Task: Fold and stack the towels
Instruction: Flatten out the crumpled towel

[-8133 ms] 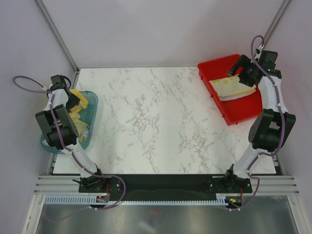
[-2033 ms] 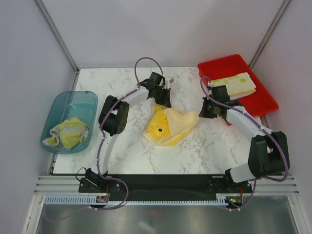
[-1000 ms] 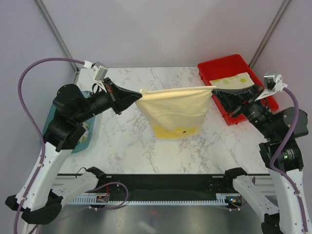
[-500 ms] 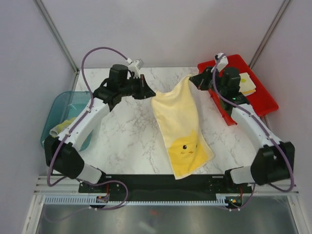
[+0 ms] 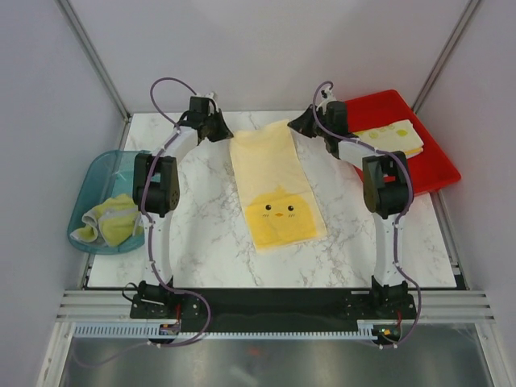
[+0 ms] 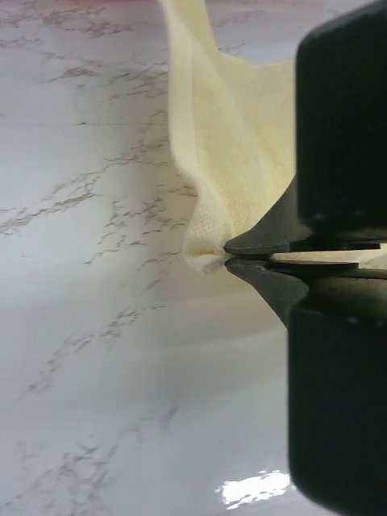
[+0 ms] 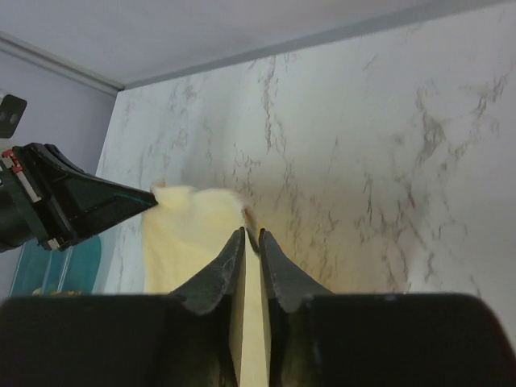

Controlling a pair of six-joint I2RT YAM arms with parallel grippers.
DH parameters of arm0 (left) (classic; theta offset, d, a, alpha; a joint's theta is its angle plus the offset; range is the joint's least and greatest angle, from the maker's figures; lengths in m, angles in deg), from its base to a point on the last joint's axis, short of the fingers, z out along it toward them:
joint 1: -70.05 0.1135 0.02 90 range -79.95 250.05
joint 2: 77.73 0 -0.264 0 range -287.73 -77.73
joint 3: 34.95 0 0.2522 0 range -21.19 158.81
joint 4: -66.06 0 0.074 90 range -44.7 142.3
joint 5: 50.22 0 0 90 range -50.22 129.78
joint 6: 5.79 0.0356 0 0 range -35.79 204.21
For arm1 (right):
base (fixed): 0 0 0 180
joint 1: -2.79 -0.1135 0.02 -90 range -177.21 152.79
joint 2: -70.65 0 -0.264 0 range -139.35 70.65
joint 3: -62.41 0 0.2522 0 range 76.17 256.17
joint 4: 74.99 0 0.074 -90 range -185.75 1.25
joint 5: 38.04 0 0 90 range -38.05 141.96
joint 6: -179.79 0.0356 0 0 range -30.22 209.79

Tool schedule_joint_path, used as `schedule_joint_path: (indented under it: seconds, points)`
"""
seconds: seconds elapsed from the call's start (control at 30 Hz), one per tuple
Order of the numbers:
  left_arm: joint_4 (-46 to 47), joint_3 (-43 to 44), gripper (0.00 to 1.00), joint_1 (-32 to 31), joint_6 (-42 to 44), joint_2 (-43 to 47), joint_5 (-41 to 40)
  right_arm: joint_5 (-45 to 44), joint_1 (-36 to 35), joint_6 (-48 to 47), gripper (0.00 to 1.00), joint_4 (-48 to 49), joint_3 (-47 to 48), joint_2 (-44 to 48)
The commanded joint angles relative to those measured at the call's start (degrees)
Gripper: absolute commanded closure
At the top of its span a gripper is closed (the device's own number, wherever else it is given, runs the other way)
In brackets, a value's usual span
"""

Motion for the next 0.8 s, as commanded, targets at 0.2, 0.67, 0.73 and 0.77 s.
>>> schedule_joint_path:
  seconds: [0.2, 0.67, 0.73, 0.77]
  points:
    - [-3.6, 6.0, 0.39, 1.3, 6.1, 4.1, -4.4, -11.3, 0.7, -11.5, 0.39, -25.1, 16.8, 0.3]
    - [-3.5, -47.5, 0.45, -18.9, -5.7, 44.9, -6.2, -18.8, -2.8, -14.2, 0.54, -44.2, -29.0, 37.6]
    - [-3.5, -51.6, 0.45, -21.5, -7.8, 48.5, -7.5, -18.3, -3.6, -14.3, 0.54, -43.7, -34.8, 40.2]
    - [-3.5, -55.2, 0.45, -23.0, -9.7, 49.5, -7.9, -17.9, -3.8, -14.5, 0.55, -43.1, -36.4, 40.8]
